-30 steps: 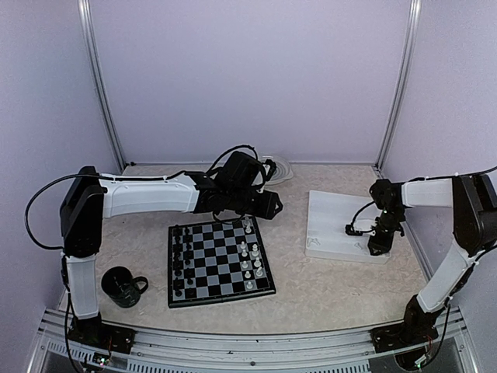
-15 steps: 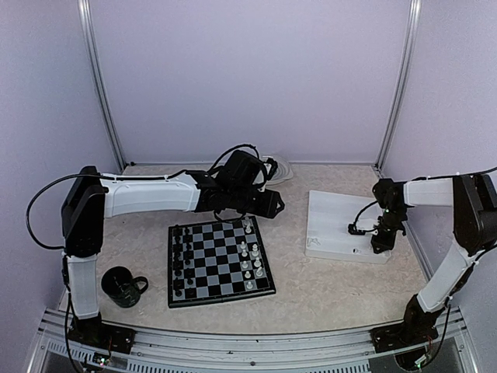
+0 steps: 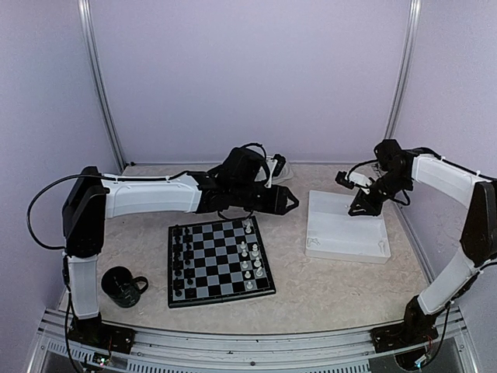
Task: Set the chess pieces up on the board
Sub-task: Pass from the right arm to the left
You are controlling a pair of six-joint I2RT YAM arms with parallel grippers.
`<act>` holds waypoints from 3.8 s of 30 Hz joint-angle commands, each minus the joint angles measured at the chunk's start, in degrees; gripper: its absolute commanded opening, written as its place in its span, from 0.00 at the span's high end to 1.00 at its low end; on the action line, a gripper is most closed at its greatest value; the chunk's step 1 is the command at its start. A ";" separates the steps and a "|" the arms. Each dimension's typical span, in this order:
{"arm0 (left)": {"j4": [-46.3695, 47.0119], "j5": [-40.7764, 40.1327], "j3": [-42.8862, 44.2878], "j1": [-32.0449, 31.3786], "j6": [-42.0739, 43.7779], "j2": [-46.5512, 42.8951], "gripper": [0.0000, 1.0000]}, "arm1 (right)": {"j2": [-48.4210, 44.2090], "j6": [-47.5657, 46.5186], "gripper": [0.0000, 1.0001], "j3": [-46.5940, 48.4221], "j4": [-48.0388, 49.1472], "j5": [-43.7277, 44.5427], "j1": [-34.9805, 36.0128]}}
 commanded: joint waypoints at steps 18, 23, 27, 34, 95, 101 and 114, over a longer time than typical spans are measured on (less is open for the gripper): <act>7.96 11.42 8.67 -3.01 -8.71 8.11 0.52 | -1.95 7.06 0.88 4.33 4.56 -12.60 16.56; 8.69 11.79 8.13 -2.89 -9.02 8.25 0.58 | -2.43 7.17 0.87 4.19 4.32 -12.02 17.40; 9.61 11.21 6.88 -2.84 -9.39 7.57 0.60 | -2.84 6.72 0.87 3.89 3.96 -11.80 17.93; 15.23 11.77 2.02 -1.89 -12.03 5.31 0.72 | -3.72 6.38 0.87 3.23 4.03 -12.40 18.78; 25.69 13.25 -7.36 -1.19 -17.69 0.91 0.61 | -2.49 9.24 0.87 2.59 5.66 -11.10 21.03; 25.12 13.61 -7.25 -1.19 -17.63 1.25 0.63 | -2.77 10.93 0.87 2.99 6.73 -9.63 21.03; 25.03 15.19 -7.00 -1.15 -18.12 1.96 0.73 | -3.07 14.01 0.87 3.23 8.56 -9.29 21.03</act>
